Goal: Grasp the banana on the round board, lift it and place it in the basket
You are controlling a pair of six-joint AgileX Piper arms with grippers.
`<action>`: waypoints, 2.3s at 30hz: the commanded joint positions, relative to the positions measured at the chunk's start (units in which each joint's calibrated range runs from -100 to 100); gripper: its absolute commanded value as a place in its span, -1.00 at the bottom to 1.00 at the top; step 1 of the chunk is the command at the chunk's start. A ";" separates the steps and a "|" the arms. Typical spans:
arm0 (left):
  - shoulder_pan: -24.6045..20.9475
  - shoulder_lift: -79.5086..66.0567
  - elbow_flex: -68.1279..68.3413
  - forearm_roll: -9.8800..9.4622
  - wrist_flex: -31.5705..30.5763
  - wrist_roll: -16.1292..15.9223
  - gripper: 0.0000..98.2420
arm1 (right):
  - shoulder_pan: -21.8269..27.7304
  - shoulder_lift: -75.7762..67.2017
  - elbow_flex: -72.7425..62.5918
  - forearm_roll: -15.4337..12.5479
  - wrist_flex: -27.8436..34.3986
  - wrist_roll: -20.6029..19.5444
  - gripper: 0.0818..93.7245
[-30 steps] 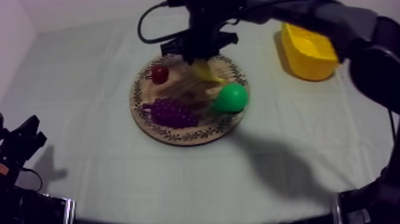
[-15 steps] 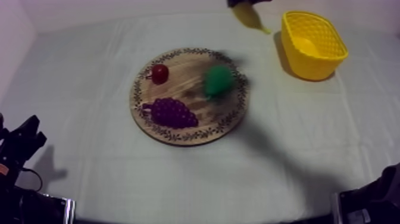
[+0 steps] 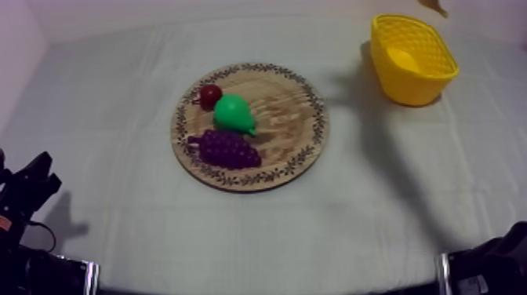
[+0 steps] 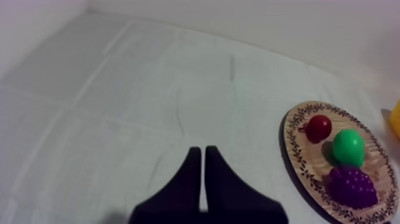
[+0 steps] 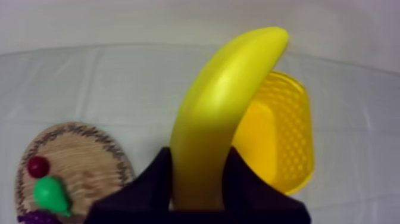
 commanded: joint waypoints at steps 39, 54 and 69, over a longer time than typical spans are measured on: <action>0.02 0.00 0.01 0.00 0.00 -0.02 -1.00 | 12.92 32.80 -7.08 -2.60 -11.93 3.75 -0.79; 0.02 0.00 0.01 0.00 0.00 -0.02 -1.00 | 13.13 35.60 -5.56 -5.57 -13.53 7.53 0.11; 0.02 0.00 0.01 0.00 0.00 -0.01 -1.00 | 14.11 5.90 12.64 -5.08 -21.61 6.19 -0.91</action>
